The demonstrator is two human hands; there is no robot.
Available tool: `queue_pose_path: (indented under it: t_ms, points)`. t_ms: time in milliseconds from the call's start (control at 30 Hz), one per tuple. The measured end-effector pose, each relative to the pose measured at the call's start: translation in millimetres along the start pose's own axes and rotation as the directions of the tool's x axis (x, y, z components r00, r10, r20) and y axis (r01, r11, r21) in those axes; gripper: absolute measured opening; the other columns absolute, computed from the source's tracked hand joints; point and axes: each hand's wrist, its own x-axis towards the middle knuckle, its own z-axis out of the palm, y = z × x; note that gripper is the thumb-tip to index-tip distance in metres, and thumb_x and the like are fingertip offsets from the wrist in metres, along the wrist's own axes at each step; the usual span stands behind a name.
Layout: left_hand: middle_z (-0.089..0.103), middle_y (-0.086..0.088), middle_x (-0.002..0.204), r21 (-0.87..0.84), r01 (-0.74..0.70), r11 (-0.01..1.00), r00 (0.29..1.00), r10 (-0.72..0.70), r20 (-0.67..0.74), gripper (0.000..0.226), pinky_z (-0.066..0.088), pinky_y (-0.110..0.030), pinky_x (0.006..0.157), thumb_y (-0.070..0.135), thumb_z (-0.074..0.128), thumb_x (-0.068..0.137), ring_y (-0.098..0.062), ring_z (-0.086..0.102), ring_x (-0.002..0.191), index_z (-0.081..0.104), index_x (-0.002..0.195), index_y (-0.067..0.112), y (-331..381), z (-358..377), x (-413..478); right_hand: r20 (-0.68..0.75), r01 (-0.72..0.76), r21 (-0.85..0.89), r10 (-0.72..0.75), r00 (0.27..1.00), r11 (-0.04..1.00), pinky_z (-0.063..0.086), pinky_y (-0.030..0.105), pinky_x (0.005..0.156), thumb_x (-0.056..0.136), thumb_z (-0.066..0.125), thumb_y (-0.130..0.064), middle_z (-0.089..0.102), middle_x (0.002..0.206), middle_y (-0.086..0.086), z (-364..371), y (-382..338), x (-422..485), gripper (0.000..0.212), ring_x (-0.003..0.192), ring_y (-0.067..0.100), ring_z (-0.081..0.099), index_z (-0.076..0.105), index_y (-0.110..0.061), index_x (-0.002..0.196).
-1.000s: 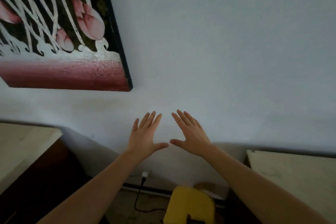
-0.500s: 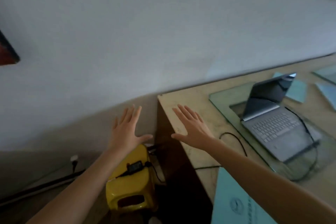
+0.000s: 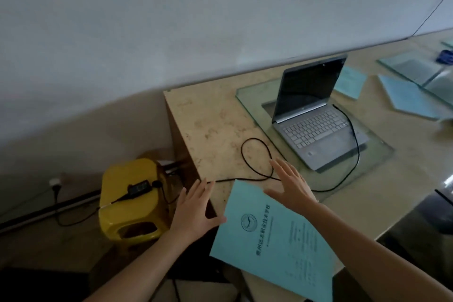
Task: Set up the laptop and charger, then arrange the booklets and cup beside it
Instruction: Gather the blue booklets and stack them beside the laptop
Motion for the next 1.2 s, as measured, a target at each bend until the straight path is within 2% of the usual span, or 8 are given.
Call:
queue_pose_path:
  t_ms: [233,400,600,700,833,967,1100,1200]
  points:
    - [0.003,0.004,0.161,-0.146,0.323,0.935,0.947,-0.318,0.052,0.104,0.004,-0.049,0.118,0.079,0.044,0.071,-0.018,0.002,0.148,0.003,0.15,0.025,51,63,-17,0.246,0.175,-0.018,-0.165,0.955,0.984,0.027,0.047,0.115,0.078,0.056,-0.065,0.005,0.161,-0.006,26,49,-11,0.095,0.147,0.015,0.004,0.006,-0.029,0.151]
    - [0.021,-0.007,0.156,-0.368,0.523,0.769,0.828,-0.56,0.008,0.099,0.029,-0.047,0.113,0.057,0.065,0.074,-0.025,0.023,0.143,0.014,0.148,0.015,77,92,-42,0.288,0.288,-0.066,-0.258,0.922,0.955,0.028,0.047,0.114,0.077,0.061,-0.061,0.006,0.161,-0.005,29,71,-7,0.096,0.147,0.016,0.003,0.01,-0.027,0.15]
    - [0.057,-0.013,0.122,-0.788,0.584,0.194,0.598,-0.759,0.256,0.049,0.047,-0.035,0.083,0.029,0.07,0.081,-0.026,0.058,0.105,0.047,0.119,0.008,84,103,-66,0.261,0.307,-0.027,-0.289,0.921,0.951,0.036,0.046,0.108,0.08,0.063,-0.053,0.024,0.156,-0.005,46,79,-22,0.081,0.143,0.016,0.018,0.027,-0.024,0.146]
    - [0.058,-0.017,0.119,-0.892,0.397,-0.216,0.509,-0.757,0.41,0.032,0.047,-0.037,0.08,0.018,0.064,0.086,-0.02,0.058,0.083,0.05,0.112,0.006,86,95,-61,0.244,0.265,-0.015,-0.254,0.936,0.964,0.039,0.045,0.104,0.078,0.067,-0.05,0.033,0.151,-0.007,47,76,-25,0.078,0.136,0.019,0.03,0.032,-0.025,0.143]
    - [0.061,-0.011,0.109,-0.8,0.064,-0.597,0.567,-0.638,0.521,0.028,0.048,-0.037,0.08,0.013,0.058,0.089,-0.023,0.058,0.095,0.053,0.116,0.009,93,79,-53,0.233,0.153,-0.004,-0.148,0.961,0.988,0.045,0.049,0.092,0.074,0.071,-0.048,0.038,0.141,-0.008,47,64,-36,0.075,0.123,0.024,0.035,0.033,-0.027,0.135]
    - [0.062,-0.012,0.12,-0.827,0.218,-0.518,0.785,-0.41,0.464,0.035,0.048,-0.045,0.088,0.011,0.053,0.092,-0.032,0.058,0.11,0.053,0.126,0.014,115,77,-54,0.22,-0.018,0.064,0.004,0.976,0.998,0.047,0.05,0.087,0.071,0.072,-0.047,0.032,0.141,-0.004,57,50,-58,0.091,0.122,0.026,0.033,0.018,-0.028,0.142]
    - [0.06,-0.018,0.128,-0.86,0.365,-0.357,0.761,-0.418,0.497,0.033,0.044,-0.049,0.099,0.008,0.058,0.089,-0.035,0.058,0.113,0.057,0.122,0.008,117,77,-62,0.218,-0.193,0.207,0.147,0.965,0.959,0.044,0.046,0.084,0.068,0.075,-0.048,0.031,0.138,-0.003,63,45,-73,0.099,0.124,0.026,0.036,0.015,-0.028,0.144]
    - [0.064,-0.018,0.117,-0.847,0.399,-0.352,0.727,-0.442,0.526,0.033,0.047,-0.048,0.095,0.019,0.063,0.087,-0.035,0.061,0.106,0.06,0.118,0.009,109,67,-62,0.229,-0.294,0.346,0.224,0.947,0.891,0.044,0.043,0.095,0.066,0.079,-0.045,0.036,0.127,0.001,64,42,-76,0.089,0.121,0.027,0.043,0.03,-0.022,0.138]
